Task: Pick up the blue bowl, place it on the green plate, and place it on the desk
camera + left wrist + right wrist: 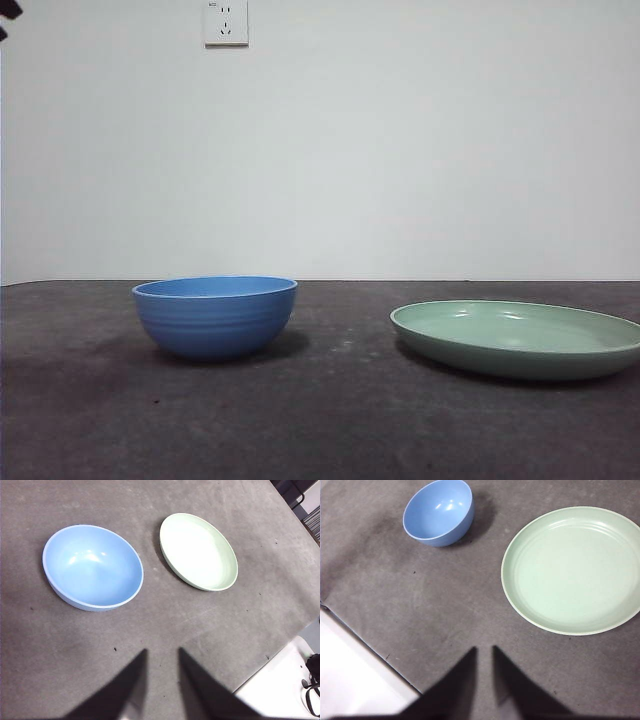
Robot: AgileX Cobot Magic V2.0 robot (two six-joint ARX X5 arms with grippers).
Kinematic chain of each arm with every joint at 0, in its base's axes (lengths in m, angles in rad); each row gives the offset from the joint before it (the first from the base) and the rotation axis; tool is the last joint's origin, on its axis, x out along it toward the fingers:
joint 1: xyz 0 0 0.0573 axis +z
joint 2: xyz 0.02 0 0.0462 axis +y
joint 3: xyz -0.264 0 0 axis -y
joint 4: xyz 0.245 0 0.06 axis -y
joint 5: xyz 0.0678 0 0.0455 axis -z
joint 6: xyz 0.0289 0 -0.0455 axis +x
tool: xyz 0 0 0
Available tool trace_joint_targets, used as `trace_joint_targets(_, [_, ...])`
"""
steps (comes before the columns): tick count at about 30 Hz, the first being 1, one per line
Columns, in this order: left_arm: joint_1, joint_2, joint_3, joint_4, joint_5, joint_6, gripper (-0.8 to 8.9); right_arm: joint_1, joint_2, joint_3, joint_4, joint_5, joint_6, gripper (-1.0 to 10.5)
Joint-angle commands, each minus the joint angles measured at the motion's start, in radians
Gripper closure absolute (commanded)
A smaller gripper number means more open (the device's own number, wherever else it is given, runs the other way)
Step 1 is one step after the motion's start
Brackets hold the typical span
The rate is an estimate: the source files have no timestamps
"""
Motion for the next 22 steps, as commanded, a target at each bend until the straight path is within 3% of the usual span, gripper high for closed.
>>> trace_joint_targets(1, [-0.003,0.008,0.022,0.011,0.004,0.018,4.8,0.003,0.004,0.017,0.005,0.005,-0.011,6.4])
trace_joint_targets(2, [-0.003,0.009,0.022,0.011,0.004,0.014,4.18,0.003,0.004,0.017,0.005,0.004,-0.011,5.8])
trace_joint_targets(4, [-0.003,0.01,0.022,0.011,0.004,0.012,3.7,0.003,0.004,0.018,0.007,0.005,-0.01,5.5])
trace_joint_targets(16, [-0.005,0.066,0.022,0.049,-0.008,-0.016,3.77,0.003,0.004,0.018,0.012,0.004,-0.007,5.5])
trace_joint_targets(22, [-0.027,0.136,0.044,0.127,-0.089,-0.053,3.76,0.003,0.004,0.018,0.012,0.004,-0.006,5.5])
